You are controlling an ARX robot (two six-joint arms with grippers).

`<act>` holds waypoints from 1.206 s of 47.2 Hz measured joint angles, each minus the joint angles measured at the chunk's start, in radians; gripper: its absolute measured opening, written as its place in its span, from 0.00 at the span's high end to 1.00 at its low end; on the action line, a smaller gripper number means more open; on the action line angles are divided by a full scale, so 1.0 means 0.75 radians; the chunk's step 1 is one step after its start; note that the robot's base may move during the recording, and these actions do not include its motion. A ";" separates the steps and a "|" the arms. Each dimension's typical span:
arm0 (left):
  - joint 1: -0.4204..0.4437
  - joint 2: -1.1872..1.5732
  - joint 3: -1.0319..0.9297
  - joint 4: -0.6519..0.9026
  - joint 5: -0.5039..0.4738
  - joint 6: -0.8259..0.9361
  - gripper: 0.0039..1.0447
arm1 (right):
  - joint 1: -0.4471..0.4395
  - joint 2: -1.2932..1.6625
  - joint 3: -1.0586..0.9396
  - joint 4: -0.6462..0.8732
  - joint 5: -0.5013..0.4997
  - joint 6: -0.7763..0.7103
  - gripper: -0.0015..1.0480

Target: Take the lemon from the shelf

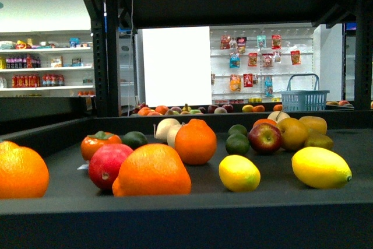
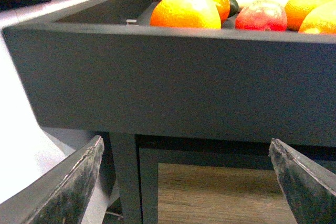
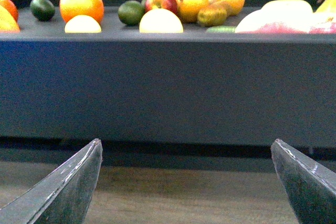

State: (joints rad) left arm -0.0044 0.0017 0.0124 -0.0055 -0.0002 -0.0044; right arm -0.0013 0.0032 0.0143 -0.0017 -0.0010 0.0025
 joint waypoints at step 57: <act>0.000 0.000 0.000 0.001 0.001 0.001 0.07 | 0.000 -0.001 0.000 0.001 0.001 0.001 0.07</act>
State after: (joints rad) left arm -0.0044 0.0017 0.0124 -0.0051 0.0002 -0.0040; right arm -0.0013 0.0029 0.0143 -0.0010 -0.0002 0.0029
